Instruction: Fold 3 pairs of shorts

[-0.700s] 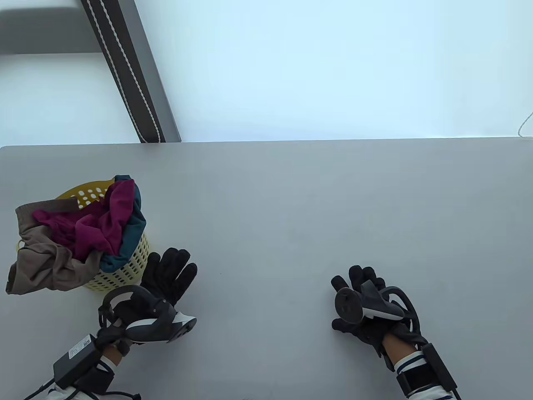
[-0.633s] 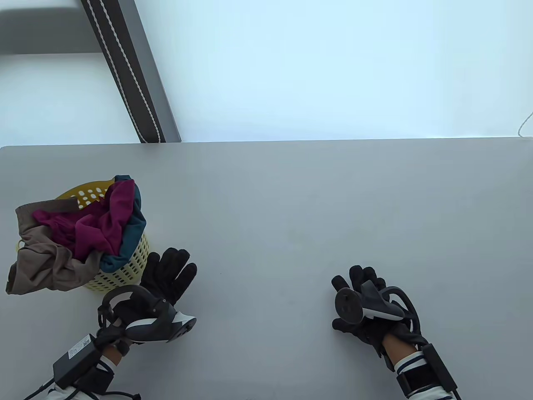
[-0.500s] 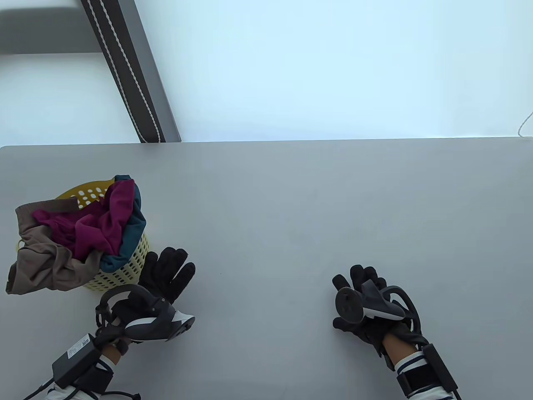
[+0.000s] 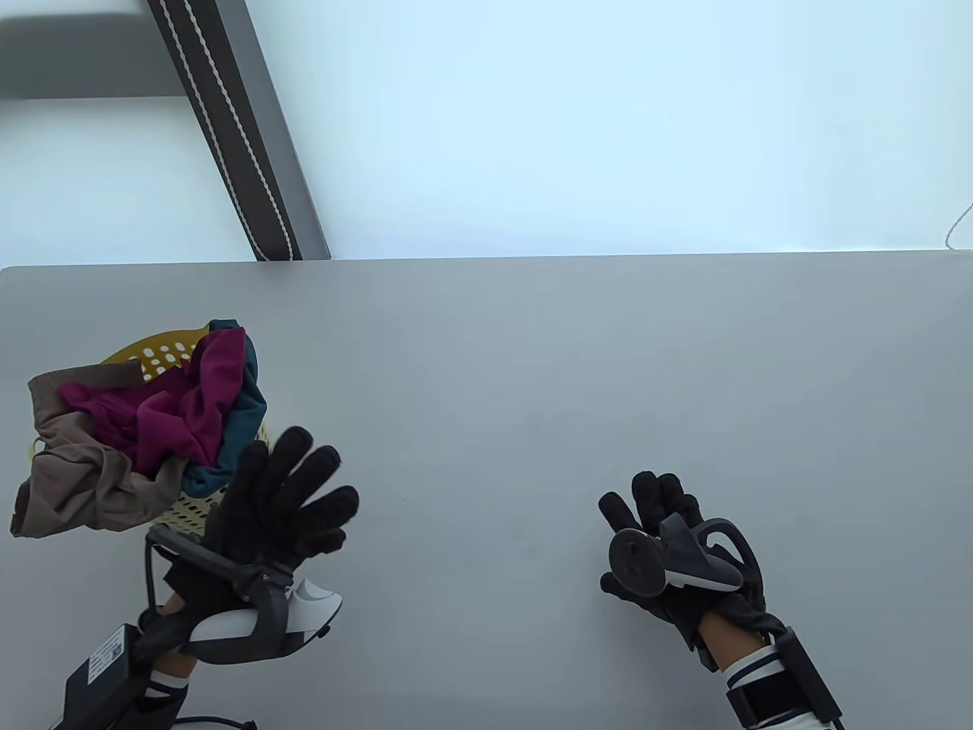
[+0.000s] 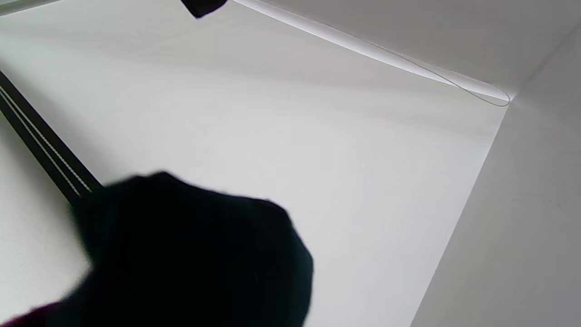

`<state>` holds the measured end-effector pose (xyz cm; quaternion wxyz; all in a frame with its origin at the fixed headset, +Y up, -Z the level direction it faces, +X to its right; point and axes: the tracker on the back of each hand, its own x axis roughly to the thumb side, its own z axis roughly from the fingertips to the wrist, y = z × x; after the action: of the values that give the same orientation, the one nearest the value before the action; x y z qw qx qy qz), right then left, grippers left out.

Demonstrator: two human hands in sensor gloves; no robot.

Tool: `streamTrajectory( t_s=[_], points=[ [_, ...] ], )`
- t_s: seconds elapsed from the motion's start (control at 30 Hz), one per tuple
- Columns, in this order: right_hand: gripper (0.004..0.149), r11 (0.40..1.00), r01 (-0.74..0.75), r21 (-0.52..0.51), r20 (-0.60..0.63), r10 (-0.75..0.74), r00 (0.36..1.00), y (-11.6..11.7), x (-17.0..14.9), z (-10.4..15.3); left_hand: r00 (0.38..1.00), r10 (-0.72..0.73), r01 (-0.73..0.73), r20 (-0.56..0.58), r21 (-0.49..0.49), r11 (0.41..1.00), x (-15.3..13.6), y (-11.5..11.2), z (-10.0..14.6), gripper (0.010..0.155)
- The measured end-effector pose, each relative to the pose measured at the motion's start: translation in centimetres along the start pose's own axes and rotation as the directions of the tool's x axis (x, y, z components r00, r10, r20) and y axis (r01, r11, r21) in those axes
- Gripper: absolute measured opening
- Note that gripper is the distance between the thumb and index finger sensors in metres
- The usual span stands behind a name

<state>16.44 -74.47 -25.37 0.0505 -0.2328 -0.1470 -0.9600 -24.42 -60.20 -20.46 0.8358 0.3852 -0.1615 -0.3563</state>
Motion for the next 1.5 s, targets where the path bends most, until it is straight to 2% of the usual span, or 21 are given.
streamTrajectory(
  t_s=[0.07,0.13,0.2,0.23,0.33,0.4,0.43,0.5,0.57,0.6,0.63,0.73,0.8,0.87,0.93,1.07,1.13,1.23,1.37,1.43,1.5],
  points=[
    [0.092,1.0,-0.006,0.0,-0.002,0.006,1.0,0.0,0.0,0.0,0.993,0.005,-0.018,-0.114,-0.114,0.993,-3.9,0.0,-1.3,0.093],
    [0.091,1.0,-0.003,0.002,-0.003,0.003,1.0,0.0,0.1,-0.1,0.989,0.061,-0.11,-0.137,-0.383,0.917,-7.5,-1.8,-2.7,0.088],
    [0.091,1.0,-0.004,0.004,-0.006,0.004,1.0,0.0,0.1,-0.1,0.988,0.096,-0.151,-0.123,-0.594,0.79,-9.9,-4.1,-3.8,0.07],
    [0.091,1.0,-0.006,0.004,-0.01,0.006,1.0,0.0,0.1,-0.1,0.989,0.117,-0.15,-0.095,-0.675,0.722,-10.5,-5.2,-4.1,0.073],
    [0.091,1.0,-0.015,0.011,-0.028,0.015,0.999,-0.1,-0.1,-0.2,0.973,0.228,-0.109,-0.019,-0.914,0.391,-11.0,-9.2,-4.4,0.085],
    [0.091,1.0,-0.017,0.011,-0.051,0.018,0.999,-0.2,-0.6,-0.2,0.97,0.242,-0.054,0.034,-0.936,0.347,-10.3,-11.2,-4.4,0.08],
    [0.091,1.0,-0.017,0.012,-0.055,0.017,0.998,-0.2,-0.7,-0.2,0.972,0.23,-0.044,0.039,-0.938,0.345,-10.2,-11.6,-4.4,0.07],
    [0.091,1.0,-0.011,0.018,-0.07,0.012,0.997,-0.1,-1.1,-0.1,0.989,0.139,-0.108,-0.054,-0.903,0.415,-10.8,-13.0,-5.1,0.042],
    [0.091,1.0,-0.015,0.024,-0.076,0.016,0.997,0.0,-1.2,-0.2,0.964,0.143,-0.265,-0.224,-0.853,0.449,-12.8,-12.7,-6.1,0.039],
    [0.091,1.0,-0.018,0.023,-0.076,0.02,0.997,0.0,-1.2,-0.2,0.937,0.137,-0.345,-0.322,-0.788,0.51,-14.2,-12.0,-6.7,0.039],
    [0.091,1.0,-0.022,0.015,-0.077,0.023,0.997,-0.1,-1.2,-0.1,0.892,0.138,-0.424,-0.43,-0.692,0.585,-15.9,-10.8,-7.5,0.038],
    [0.09,0.999,-0.029,-0.045,-0.07,0.026,0.997,-0.4,-1.1,0.0,0.806,0.17,-0.492,-0.567,-0.483,0.725,-19.8,-7.3,-9.6,0.037],
    [0.089,0.996,-0.047,-0.073,-0.079,0.041,0.996,-0.6,-1.1,0.0,0.715,0.247,-0.51,-0.653,-0.247,0.824,-22.4,-3.5,-11.3,0.036],
    [0.089,0.996,-0.049,-0.07,-0.081,0.043,0.996,-0.6,-1.1,0.0,0.619,0.38,-0.542,-0.687,-0.023,0.84,-24.1,-0.4,-12.8,0.035],
    [0.089,0.997,-0.043,-0.068,-0.082,0.038,0.996,-0.6,-1.2,0.1,0.549,0.509,-0.59,-0.663,0.124,0.798,-25.1,2.6,-15.1,0.036],
    [0.088,0.997,-0.044,-0.062,-0.093,0.039,0.995,-0.7,-1.4,0.1,0.612,0.516,-0.656,-0.599,-0.02,0.755,-22.9,4.1,-20.0,0.038],
    [0.088,0.998,-0.04,-0.053,-0.097,0.035,0.995,-0.8,-1.5,0.1,0.688,0.474,-0.656,-0.55,-0.192,0.73,-19.5,3.2,-22.6,0.04],
    [0.088,0.998,-0.043,-0.042,-0.105,0.038,0.994,-0.7,-1.6,0.2,0.74,0.434,-0.629,-0.515,-0.298,0.718,-13.4,1.5,-24.6,0.04],
    [0.088,0.995,-0.076,-0.059,-0.139,0.067,0.988,-1.0,-1.8,0.3,0.79,0.381,-0.527,-0.48,-0.215,0.822,-6.3,2.0,-24.8,0.04],
    [0.088,0.992,-0.091,-0.085,-0.169,0.076,0.983,-1.2,-2.0,0.4,0.831,0.42,-0.517,-0.365,-0.23,0.824,-3.4,2.8,-24.1,0.04],
    [0.089,0.985,-0.116,-0.131,-0.226,0.085,0.971,-1.5,-2.2,0.6,0.852,0.513,-0.509,-0.108,-0.399,0.762,0.7,3.8,-22.5,0.043]
  ],
)
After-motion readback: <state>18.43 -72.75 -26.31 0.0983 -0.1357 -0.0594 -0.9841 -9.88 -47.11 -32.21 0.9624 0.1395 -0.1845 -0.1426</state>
